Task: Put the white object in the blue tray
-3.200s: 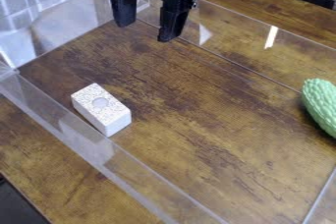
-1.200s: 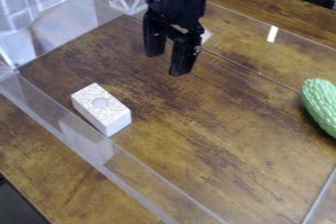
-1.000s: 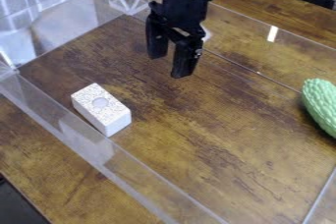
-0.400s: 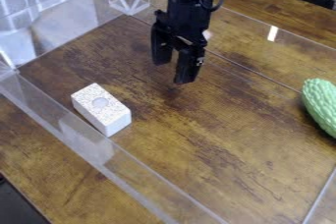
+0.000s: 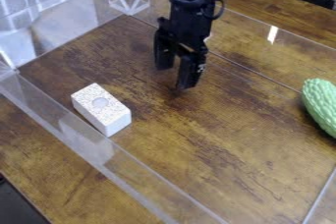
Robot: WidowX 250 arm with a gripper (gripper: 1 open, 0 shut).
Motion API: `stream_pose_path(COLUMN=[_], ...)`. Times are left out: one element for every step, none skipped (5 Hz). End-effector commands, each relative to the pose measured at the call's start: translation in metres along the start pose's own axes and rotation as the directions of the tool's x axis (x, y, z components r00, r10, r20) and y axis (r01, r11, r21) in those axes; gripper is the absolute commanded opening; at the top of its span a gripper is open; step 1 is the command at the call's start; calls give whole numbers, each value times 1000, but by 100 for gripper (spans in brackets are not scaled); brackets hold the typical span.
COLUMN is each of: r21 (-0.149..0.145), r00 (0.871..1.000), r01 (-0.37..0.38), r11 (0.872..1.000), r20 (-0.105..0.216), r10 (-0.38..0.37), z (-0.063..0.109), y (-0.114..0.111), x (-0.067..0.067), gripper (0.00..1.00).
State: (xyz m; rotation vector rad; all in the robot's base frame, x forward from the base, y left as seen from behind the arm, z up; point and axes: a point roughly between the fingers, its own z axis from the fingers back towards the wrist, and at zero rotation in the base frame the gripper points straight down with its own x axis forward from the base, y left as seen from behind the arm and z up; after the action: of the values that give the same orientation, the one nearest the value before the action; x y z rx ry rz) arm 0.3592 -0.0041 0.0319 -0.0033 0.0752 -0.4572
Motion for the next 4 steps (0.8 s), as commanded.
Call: stream_pose_path(r21=[29,28,27,28], r00=[998,998,998,998], r01=[-2,1,4,6], r11=[1000,1000,1000,1000], r20=[58,57,55,56], r10=[1,-3,-5,-8], z=[15,9,4,0], y=[9,11,12,12], x=[10,14,19,23], gripper=[100,100,100,100])
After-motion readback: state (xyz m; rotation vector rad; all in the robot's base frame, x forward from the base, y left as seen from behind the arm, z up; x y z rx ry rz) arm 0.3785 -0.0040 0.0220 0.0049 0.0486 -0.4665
